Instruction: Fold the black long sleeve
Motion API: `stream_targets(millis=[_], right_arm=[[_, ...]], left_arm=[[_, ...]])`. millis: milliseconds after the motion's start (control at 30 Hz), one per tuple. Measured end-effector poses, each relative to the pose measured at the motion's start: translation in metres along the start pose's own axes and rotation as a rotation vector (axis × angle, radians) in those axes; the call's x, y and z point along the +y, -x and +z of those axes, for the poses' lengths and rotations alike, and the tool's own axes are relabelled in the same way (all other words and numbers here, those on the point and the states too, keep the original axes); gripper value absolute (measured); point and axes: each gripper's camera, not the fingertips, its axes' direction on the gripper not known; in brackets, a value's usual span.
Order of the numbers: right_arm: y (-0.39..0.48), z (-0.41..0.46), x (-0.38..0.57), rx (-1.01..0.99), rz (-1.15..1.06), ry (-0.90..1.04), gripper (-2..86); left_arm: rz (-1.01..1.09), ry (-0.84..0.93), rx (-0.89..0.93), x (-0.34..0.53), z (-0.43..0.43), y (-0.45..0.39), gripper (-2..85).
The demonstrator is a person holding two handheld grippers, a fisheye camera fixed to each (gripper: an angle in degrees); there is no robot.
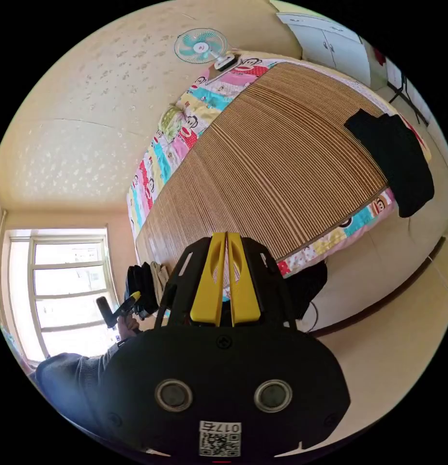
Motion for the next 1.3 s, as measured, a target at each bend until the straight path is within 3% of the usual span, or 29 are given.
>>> stream_targets(millis=[167,400,567,867,1133,1300], right_arm=[[-0.081,-0.03,0.032,-0.072,0.243,-0.051,0.5],[-0.186,-0.134,0.026,-0.046,0.49,-0.174,2.4],[-0.227,-0.169,-0.025,0.02,0.479,-0.106,4.9],[-0.244,-0.182,-0.153,0.139,0.386,0.072,8.8],[-0.251,-0.192,-0.29,0.42,0.338,0.314,11.9],[-0.232,-0.179,-0.312,0.556,0.346,0.367,10.7]], left_arm=[[0.132,0.016,-0.088,-0.009,0.048,-0.061,-1.0],[-0.018,-0.021,-0.011,-0.028,0.107,-0.079,-1.0],[-0.027,-0.023,-0.065,-0.056,0.154,-0.108,-1.0],[-0.203,-0.207,0.167,-0.121,0.17,-0.125,-1.0],[-0.355,-0.283,0.185,-0.133,0.151,-0.123,-1.0],[-0.456,-0.318,0.247,-0.152,0.163,-0.112,-1.0]])
